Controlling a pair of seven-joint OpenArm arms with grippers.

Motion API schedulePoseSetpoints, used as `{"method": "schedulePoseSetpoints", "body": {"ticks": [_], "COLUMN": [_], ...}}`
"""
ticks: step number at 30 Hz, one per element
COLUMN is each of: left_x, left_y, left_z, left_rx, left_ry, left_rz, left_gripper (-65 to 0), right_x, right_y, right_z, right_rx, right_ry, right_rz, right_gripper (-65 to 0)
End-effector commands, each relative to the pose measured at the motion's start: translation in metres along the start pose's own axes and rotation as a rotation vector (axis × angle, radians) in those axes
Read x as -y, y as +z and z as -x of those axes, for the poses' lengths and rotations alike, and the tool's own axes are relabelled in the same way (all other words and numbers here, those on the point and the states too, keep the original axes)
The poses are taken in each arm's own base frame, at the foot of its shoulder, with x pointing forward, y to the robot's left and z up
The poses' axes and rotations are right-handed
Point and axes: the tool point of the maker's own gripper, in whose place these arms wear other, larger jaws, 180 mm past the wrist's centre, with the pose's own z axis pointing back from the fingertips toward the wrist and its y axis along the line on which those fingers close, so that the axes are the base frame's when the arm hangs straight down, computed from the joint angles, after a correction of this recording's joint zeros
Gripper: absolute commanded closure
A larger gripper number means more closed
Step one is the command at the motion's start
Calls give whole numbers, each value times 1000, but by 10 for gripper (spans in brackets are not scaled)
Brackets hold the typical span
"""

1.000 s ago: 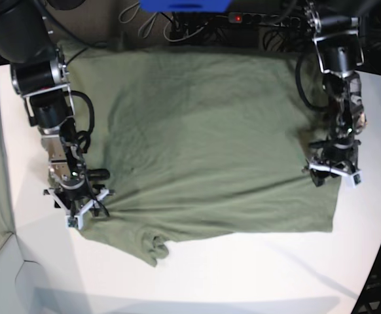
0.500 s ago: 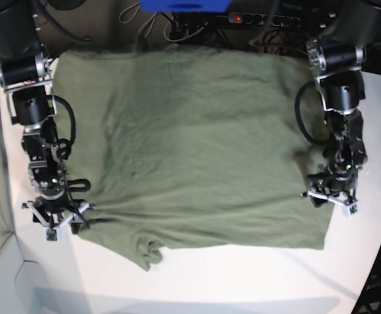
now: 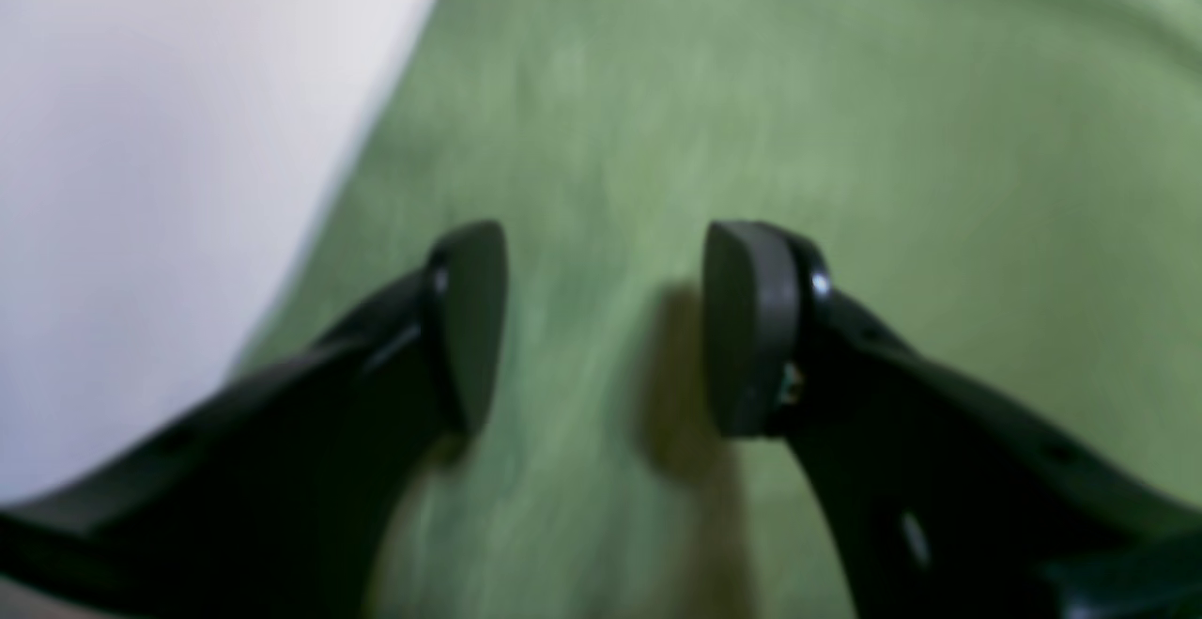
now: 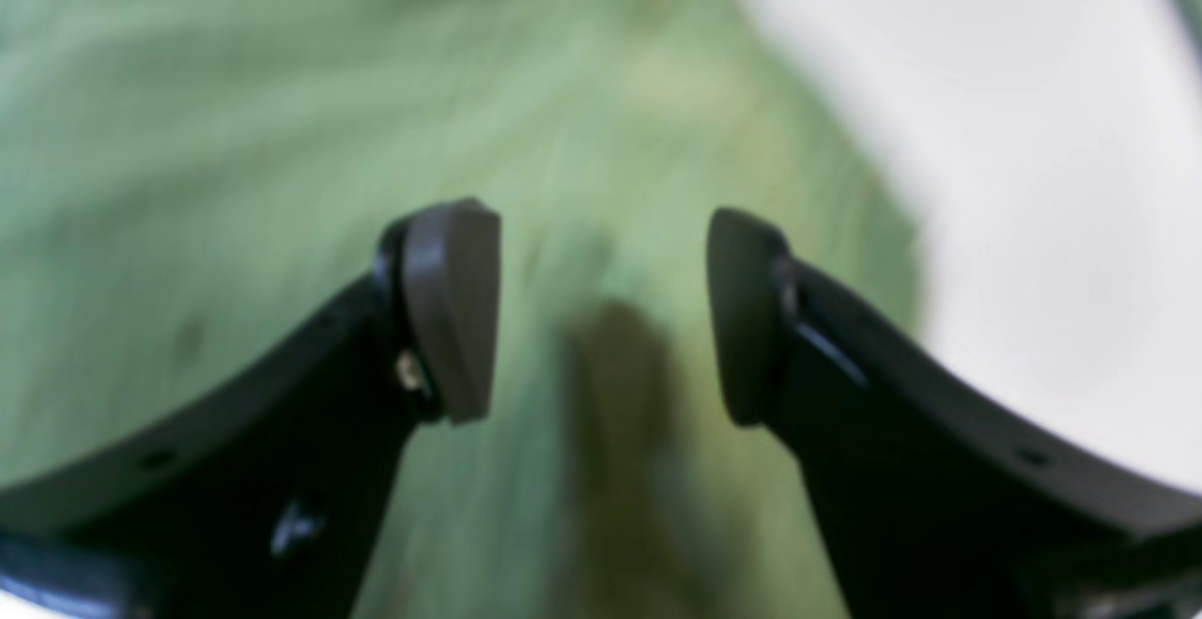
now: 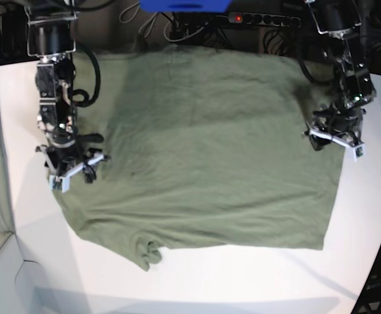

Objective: Layout the t-shirt on the table in an organized manner, then fold the t-shirt properly
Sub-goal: 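Release the shirt and move both grippers toward the collar, then grasp the shirt's shoulder edges with both grippers near the collar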

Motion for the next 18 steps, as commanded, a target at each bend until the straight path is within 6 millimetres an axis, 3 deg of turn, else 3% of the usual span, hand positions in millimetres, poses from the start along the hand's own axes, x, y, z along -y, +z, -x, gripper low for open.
{"method": "schedulePoseSetpoints", "body": {"ticks": [1, 4, 6, 9, 14, 18], "left_x": [-1, -7, -13, -14, -18, -14], "left_y": [-1, -5, -12, -28, -48, -62], "left_z": [-12, 1, 11, 8, 8, -1], "left_rx": [23, -13, -46, -22, 7, 14], "left_ry": [-3, 8, 24, 58, 106, 137], "left_rz": [-2, -14, -25, -29, -46, -42], "left_gripper": [-329, -329, -329, -329, -329, -329], "right_x": [5, 11, 13, 22, 38, 38], "right_y": [-3, -9, -19, -33, -53, -66], "right_z": [-19, 0, 1, 13, 6, -8], "right_rx": [50, -2, -20, -76, -112, -62], "right_ry": [5, -1, -8, -15, -22, -15], "right_rz": [12, 26, 34, 59, 93, 67], "right_gripper": [-350, -350, -350, -350, -350, -350]}}
